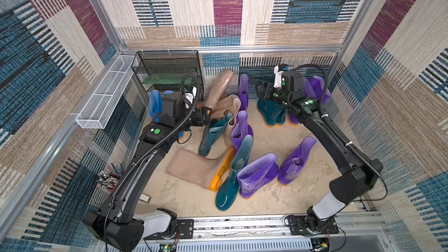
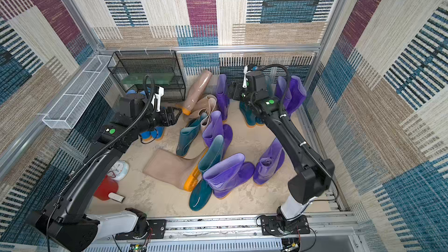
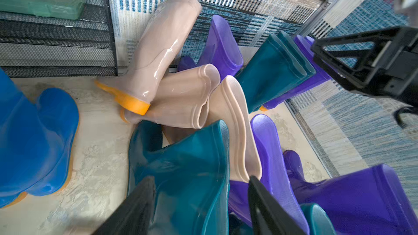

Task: Match and arrange rain boots in pairs
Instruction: Pick up the rain boot at the center of the board.

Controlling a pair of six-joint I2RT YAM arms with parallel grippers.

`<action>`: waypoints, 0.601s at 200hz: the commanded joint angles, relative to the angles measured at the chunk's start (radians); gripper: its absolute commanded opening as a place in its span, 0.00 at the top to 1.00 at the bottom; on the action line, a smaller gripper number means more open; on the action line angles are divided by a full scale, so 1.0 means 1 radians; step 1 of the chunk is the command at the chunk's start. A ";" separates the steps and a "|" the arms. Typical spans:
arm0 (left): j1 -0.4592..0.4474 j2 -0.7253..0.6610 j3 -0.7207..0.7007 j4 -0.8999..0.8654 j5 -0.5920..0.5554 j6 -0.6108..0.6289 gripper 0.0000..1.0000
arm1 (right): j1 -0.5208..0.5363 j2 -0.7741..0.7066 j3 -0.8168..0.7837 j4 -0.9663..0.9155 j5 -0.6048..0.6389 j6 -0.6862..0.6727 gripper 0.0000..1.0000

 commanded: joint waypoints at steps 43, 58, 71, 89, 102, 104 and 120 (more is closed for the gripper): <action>-0.004 -0.054 -0.129 0.113 0.032 0.034 0.33 | 0.011 -0.394 -0.332 -0.187 0.375 0.106 0.06; -0.004 -0.076 -0.162 0.120 0.052 0.019 0.33 | 0.008 -0.446 -0.390 -0.272 0.403 0.147 0.05; -0.006 -0.095 -0.179 0.133 0.068 0.006 0.33 | -0.002 -0.497 -0.462 -0.306 0.385 0.190 0.05; -0.004 -0.110 -0.181 0.136 0.073 0.003 0.33 | -0.034 -0.553 -0.552 -0.334 0.302 0.232 0.05; -0.005 -0.116 -0.185 0.136 0.070 -0.001 0.33 | -0.046 -0.580 -0.599 -0.359 0.261 0.250 0.05; -0.003 -0.118 -0.187 0.138 0.070 -0.002 0.33 | -0.047 -0.584 -0.604 -0.362 0.257 0.252 0.05; -0.003 -0.122 -0.194 0.150 0.076 -0.006 0.33 | -0.051 -0.613 -0.628 -0.392 0.255 0.259 0.04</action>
